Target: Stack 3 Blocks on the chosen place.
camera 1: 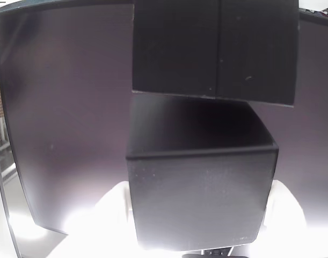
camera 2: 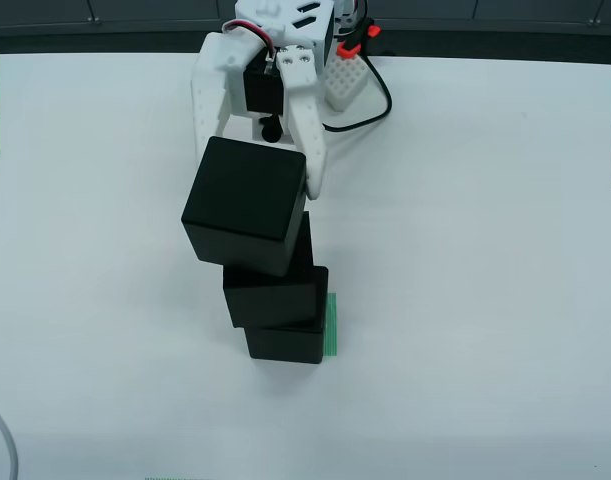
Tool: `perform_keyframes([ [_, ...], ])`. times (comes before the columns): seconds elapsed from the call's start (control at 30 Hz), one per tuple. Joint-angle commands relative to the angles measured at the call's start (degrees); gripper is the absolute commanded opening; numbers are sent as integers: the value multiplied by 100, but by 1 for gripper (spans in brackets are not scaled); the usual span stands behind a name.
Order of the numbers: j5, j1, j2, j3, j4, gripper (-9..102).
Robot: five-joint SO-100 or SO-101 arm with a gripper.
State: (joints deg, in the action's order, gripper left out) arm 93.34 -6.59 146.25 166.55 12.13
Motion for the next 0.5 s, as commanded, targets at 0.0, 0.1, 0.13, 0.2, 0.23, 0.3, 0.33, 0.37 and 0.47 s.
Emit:
perform_keyframes([
  [0.0,53,-70,0,-9,167,20],
  [0.1,105,-79,0,44,246,21],
  [0.13,114,-79,0,79,299,21],
  [0.2,149,-79,0,132,369,21],
  [0.23,167,-88,0,132,387,21],
  [0.3,167,-114,0,132,413,22],
  [0.33,176,-123,0,132,431,22],
  [0.37,176,-123,0,132,439,22],
  [0.47,193,-141,0,149,448,24],
])
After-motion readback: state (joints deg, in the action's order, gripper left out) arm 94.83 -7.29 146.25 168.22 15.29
